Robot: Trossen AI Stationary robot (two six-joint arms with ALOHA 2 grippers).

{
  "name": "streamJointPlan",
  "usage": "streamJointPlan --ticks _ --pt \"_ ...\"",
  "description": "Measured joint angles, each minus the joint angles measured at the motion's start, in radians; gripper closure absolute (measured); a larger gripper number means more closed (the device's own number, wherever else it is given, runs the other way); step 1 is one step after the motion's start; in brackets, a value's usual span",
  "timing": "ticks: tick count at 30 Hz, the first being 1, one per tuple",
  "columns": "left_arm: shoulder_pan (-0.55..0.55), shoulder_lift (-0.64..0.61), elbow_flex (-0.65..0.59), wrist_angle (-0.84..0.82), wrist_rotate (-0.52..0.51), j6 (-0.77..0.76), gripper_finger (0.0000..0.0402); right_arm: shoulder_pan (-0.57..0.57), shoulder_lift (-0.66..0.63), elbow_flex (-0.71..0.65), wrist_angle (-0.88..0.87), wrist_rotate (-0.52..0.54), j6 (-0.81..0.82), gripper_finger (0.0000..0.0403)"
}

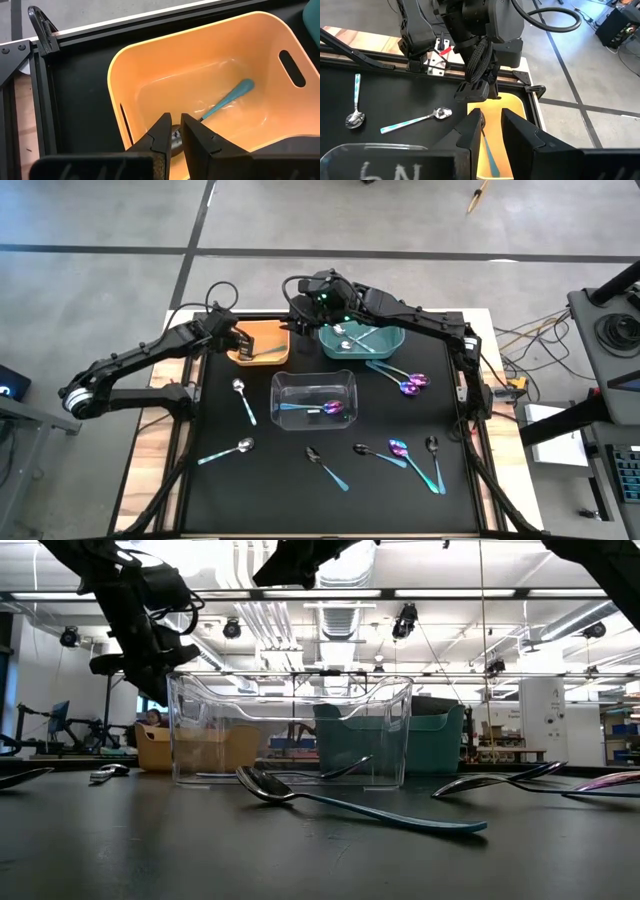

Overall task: Sort silverware by color (type)
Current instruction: Put the violet spoon into the transparent bin

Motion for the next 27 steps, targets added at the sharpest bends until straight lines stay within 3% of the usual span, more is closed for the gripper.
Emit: streamJointPlan --ticks 10,20,24,27 --pt "-0.001 -0.002 0.001 0.028 0.013 0.024 0.0376 0.002 0.000 0.000 -0.017 0.000 0.039 0.0331" --pt "-0.050 -0.027 0.090 0.174 0.074 0.268 0.0376 0.017 0.001 0.000 -0.207 0.000 0.185 0.0344" --pt "-0.078 -0.044 0.089 0.346 0.216 0.439 0.0376 0.045 -0.001 0.000 -0.311 0.000 0.227 0.0344" --pt "-0.093 -0.047 0.063 0.510 0.398 0.578 0.0376 0.076 -0.004 0.000 -0.382 0.001 0.238 0.0344"
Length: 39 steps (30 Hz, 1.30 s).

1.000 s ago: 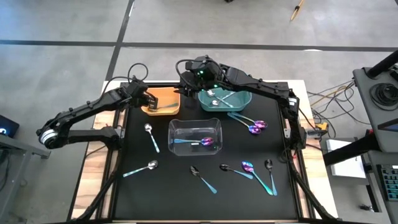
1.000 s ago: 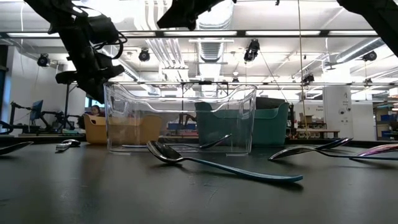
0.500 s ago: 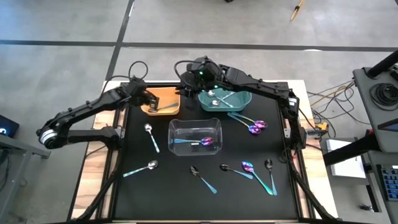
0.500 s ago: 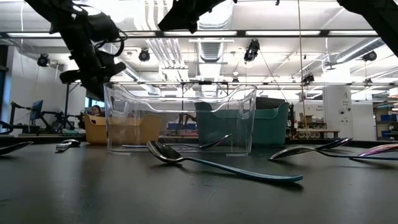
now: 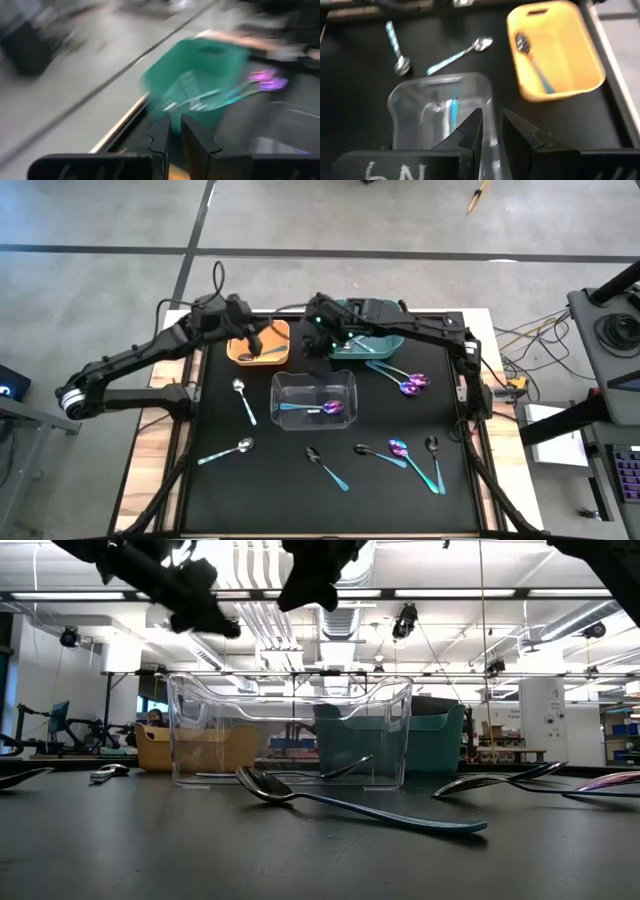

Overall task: Sort silverware by color (type)
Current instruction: Put the violet spoon into the transparent bin

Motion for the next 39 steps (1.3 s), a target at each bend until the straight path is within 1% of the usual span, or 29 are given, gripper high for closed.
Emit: streamJointPlan --ticks 2,4,6,8,10,13,18,26,33,39 --pt "-0.002 0.006 -0.008 0.065 0.140 0.082 0.0376 0.023 -0.002 0.000 -0.036 0.000 0.006 0.0344" --pt "-0.003 0.008 -0.008 0.114 0.254 0.118 0.0376 0.043 -0.002 0.000 -0.064 0.000 0.032 0.0344" --pt "-0.003 0.008 -0.008 0.144 0.316 0.134 0.0376 0.063 -0.004 0.000 -0.099 -0.001 0.074 0.0344" --pt "-0.002 0.006 -0.008 0.155 0.341 0.152 0.0376 0.078 -0.007 0.000 -0.137 -0.017 0.114 0.0344" --pt "-0.002 0.003 -0.008 0.158 0.346 0.178 0.0376 0.089 -0.007 0.000 -0.185 -0.052 0.148 0.0344" --pt "-0.002 0.003 -0.008 0.158 0.347 0.188 0.0379 0.105 -0.008 -0.009 -0.236 -0.071 0.221 0.0344" --pt "-0.002 0.003 -0.020 0.158 0.347 0.161 0.0398 0.133 -0.008 -0.038 -0.296 -0.071 0.348 0.0344" --pt "-0.002 -0.006 -0.083 0.178 0.347 0.156 0.0401 0.201 -0.008 -0.069 -0.427 -0.072 0.513 0.0344" --pt "-0.002 -0.050 -0.085 0.181 0.347 0.132 0.0401 0.282 -0.011 -0.124 -0.470 -0.071 0.558 0.0344" --pt "-0.002 -0.091 -0.093 0.177 0.349 0.070 0.0401 0.347 -0.028 -0.201 -0.458 -0.069 0.576 0.0344"
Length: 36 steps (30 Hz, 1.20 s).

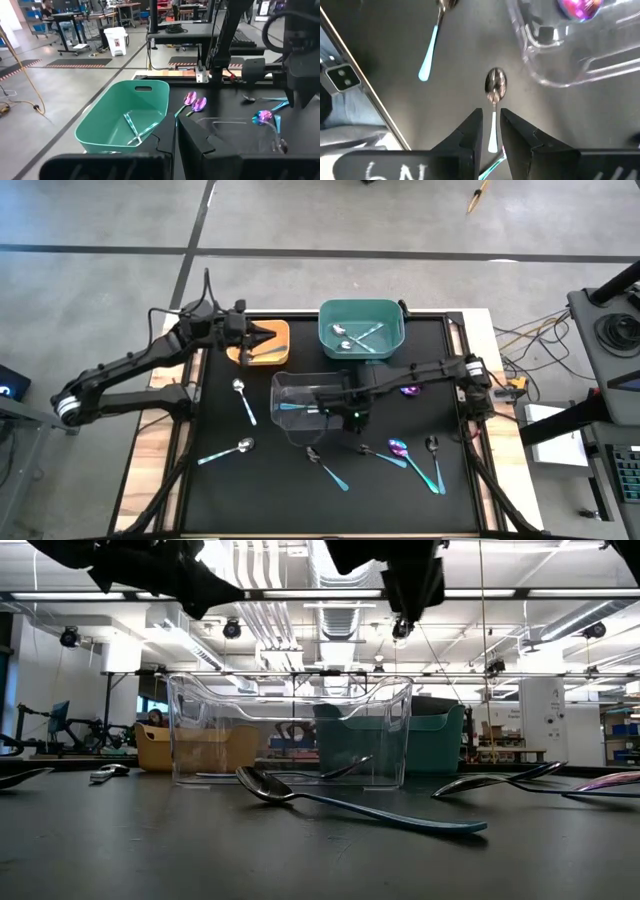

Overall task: Sort silverware by color (type)
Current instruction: Put the violet spoon into the transparent bin

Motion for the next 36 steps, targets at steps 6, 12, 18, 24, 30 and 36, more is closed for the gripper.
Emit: streamJointPlan --ticks 6,12,18,24,30,36 --pt "-0.006 -0.034 -0.037 0.027 0.026 -0.068 0.0401 0.062 -0.105 -0.163 0.057 0.042 0.079 0.0344" --pt "-0.021 -0.067 -0.088 0.110 0.027 -0.164 0.0402 0.103 -0.278 -0.404 0.194 0.061 0.212 0.0344" --pt "-0.053 -0.097 -0.124 0.199 0.026 -0.266 0.0401 0.147 -0.412 -0.626 0.304 0.084 0.380 0.0344" --pt "-0.113 -0.108 -0.158 0.247 0.026 -0.323 0.0401 0.242 -0.451 -0.772 0.325 0.085 0.542 0.0344" --pt "-0.168 -0.113 -0.196 0.340 0.026 -0.350 0.0401 0.343 -0.434 -0.855 0.425 0.084 0.661 0.0344" --pt "-0.181 -0.116 -0.205 0.351 0.025 -0.377 0.0401 0.411 -0.409 -0.920 0.539 0.091 0.770 0.0344"
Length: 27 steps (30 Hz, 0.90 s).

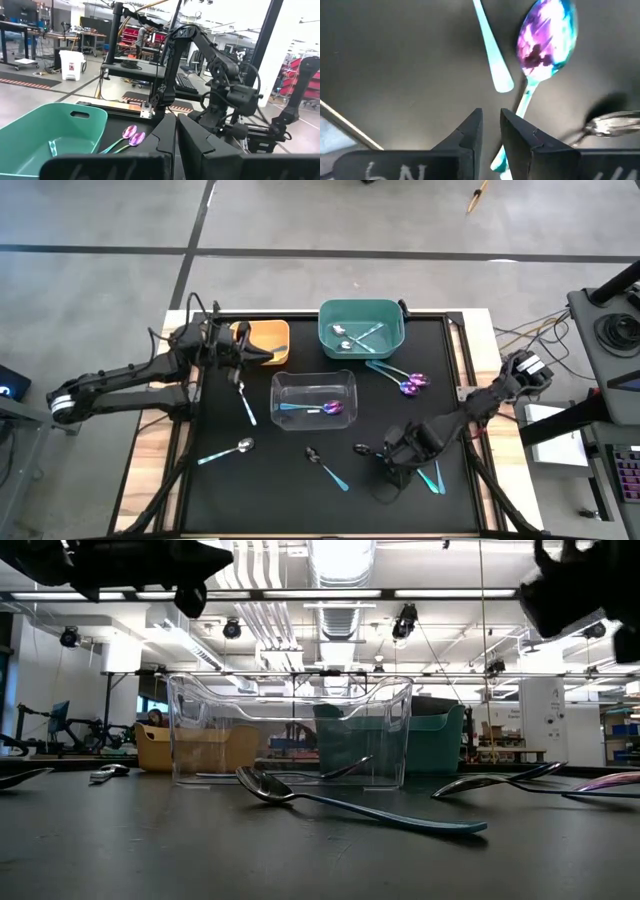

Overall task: Sort silverware by color (type)
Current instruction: Put the violet spoon into the transparent bin

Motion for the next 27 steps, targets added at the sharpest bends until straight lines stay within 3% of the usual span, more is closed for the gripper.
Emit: streamJointPlan --ticks 7,14,20,27 --pt "-0.011 0.001 -0.004 0.002 0.000 -0.011 0.0401 0.021 0.024 -0.056 -0.004 0.024 0.099 0.0335" --pt "-0.013 0.002 -0.004 0.001 0.000 -0.008 0.0401 0.020 0.025 -0.070 -0.001 0.110 0.081 0.0271" --pt "-0.013 0.002 -0.004 0.001 0.000 -0.004 0.0401 0.020 0.029 -0.078 0.002 0.121 0.073 0.0226" --pt "-0.013 0.003 -0.004 0.001 0.000 0.001 0.0401 0.020 0.030 -0.107 0.019 0.127 0.078 0.0221"
